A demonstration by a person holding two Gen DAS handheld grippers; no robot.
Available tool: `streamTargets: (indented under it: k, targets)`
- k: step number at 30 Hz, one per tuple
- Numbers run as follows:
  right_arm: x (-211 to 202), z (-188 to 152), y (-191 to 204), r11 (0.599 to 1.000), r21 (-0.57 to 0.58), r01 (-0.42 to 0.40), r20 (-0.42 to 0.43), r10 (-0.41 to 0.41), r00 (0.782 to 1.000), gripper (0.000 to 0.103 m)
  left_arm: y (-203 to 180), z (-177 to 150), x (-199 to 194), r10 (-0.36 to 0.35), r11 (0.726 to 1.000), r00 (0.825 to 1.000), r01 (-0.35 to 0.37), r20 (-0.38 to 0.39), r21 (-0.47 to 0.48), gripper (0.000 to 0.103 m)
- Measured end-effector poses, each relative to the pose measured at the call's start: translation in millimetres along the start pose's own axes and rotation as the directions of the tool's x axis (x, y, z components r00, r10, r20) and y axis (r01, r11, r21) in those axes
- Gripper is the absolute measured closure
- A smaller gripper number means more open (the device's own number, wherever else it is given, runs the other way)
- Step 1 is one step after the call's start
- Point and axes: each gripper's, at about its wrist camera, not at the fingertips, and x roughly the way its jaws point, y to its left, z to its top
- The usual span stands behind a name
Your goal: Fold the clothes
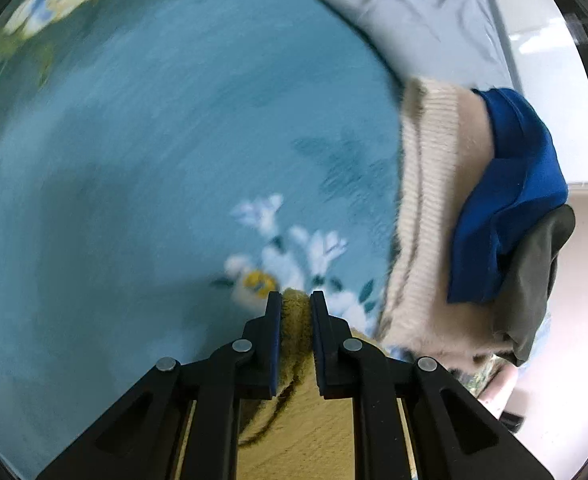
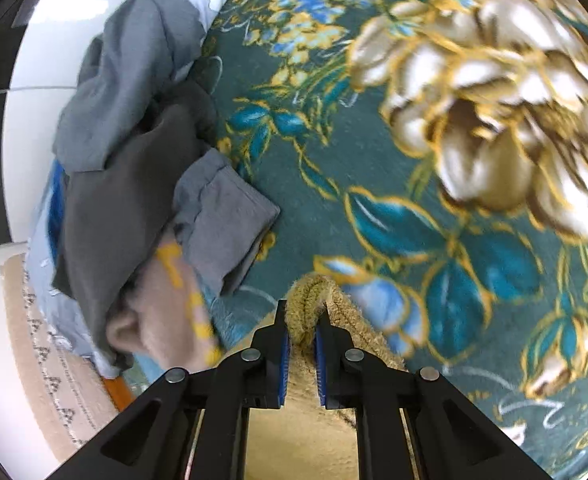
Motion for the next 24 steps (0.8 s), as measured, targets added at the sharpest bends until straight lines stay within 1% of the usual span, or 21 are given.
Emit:
streamTargets:
  k: [2, 4, 5, 6, 7, 8, 9, 11, 13, 14, 16, 19, 20, 21, 22, 24]
  targets:
    - [6, 0, 2, 1.000, 0.001, 0.018, -0.007, -0.018, 1.000, 0.091, -3, 3, 10, 0.026, 1.000, 1.000, -0.026, -0.016, -0.005, 0.089]
    - [2, -5, 3, 0.999, -0.013, 0.035, 0.002, -0.035, 0.999, 0.087, 1, 2, 12, 0.023, 0.999, 0.999, -0.024, -0.026, -0.041, 0.088]
    - [-3, -8, 2, 0.999, -0.019, 0.033, 0.007, -0.033, 0.999, 0.083, 4, 0, 10, 0.013, 0.998, 1.000, -0.014, -0.025, -0.063, 0.087]
    - [-9, -12, 1, 0.999, -0.027, 0.036, 0.017, -0.035, 0.999, 0.078, 7, -3, 5, 0.001, 0.997, 1.000, -0.002, -0.017, -0.078, 0.085]
    - [-16, -18, 0, 0.998, -0.038, 0.044, 0.032, -0.043, 0.999, 0.070, 11, -8, -3, -0.010, 0.996, 1.000, 0.009, -0.007, -0.088, 0.084]
    - [-25, -25, -3, 0.997, -0.050, 0.057, 0.047, -0.055, 0.997, 0.067, 16, -14, -11, -0.020, 0.995, 1.000, 0.020, 0.005, -0.101, 0.082]
    - [-33, -36, -8, 0.995, -0.063, 0.073, 0.055, -0.069, 0.996, 0.067, 20, -22, -21, -0.030, 0.993, 0.999, 0.032, 0.020, -0.115, 0.075]
    - [-43, -57, -20, 0.995, -0.070, 0.078, 0.047, -0.075, 0.996, 0.067, 30, -38, -39, -0.049, 0.988, 0.998, 0.056, 0.047, -0.143, 0.067]
    - [-41, -85, -37, 0.997, -0.054, 0.062, 0.010, -0.061, 0.998, 0.067, 43, -63, -49, -0.047, 0.983, 0.997, 0.056, 0.056, -0.173, 0.064]
    - [-37, -99, -44, 0.997, -0.048, 0.057, -0.010, -0.057, 0.998, 0.067, 49, -77, -53, -0.042, 0.981, 0.997, 0.052, 0.058, -0.188, 0.061]
    - [-29, -126, -56, 0.998, -0.035, 0.059, -0.052, -0.060, 0.997, 0.067, 55, -97, -49, -0.037, 0.980, 0.999, 0.043, 0.035, -0.193, 0.061]
    - [-13, -153, -69, 0.995, -0.021, 0.098, -0.081, -0.100, 0.992, 0.067, 59, -123, -37, -0.030, 0.982, 0.999, 0.027, -0.014, -0.187, 0.058]
    - [-8, -162, -73, 0.994, -0.017, 0.112, -0.091, -0.113, 0.989, 0.066, 61, -131, -33, -0.028, 0.982, 0.999, 0.022, -0.030, -0.185, 0.053]
    - [-3, -168, -77, 0.992, -0.006, 0.130, -0.097, -0.130, 0.987, 0.066, 63, -140, -30, -0.026, 0.983, 0.999, 0.017, -0.046, -0.183, 0.051]
    - [0, -170, -80, 0.990, 0.010, 0.139, -0.097, -0.137, 0.986, 0.066, 64, -149, -26, -0.024, 0.983, 0.998, 0.012, -0.062, -0.181, 0.051]
    - [3, -173, -84, 0.991, 0.037, 0.129, -0.095, -0.125, 0.988, 0.066, 67, -166, -18, -0.019, 0.984, 0.995, 0.002, -0.094, -0.176, 0.051]
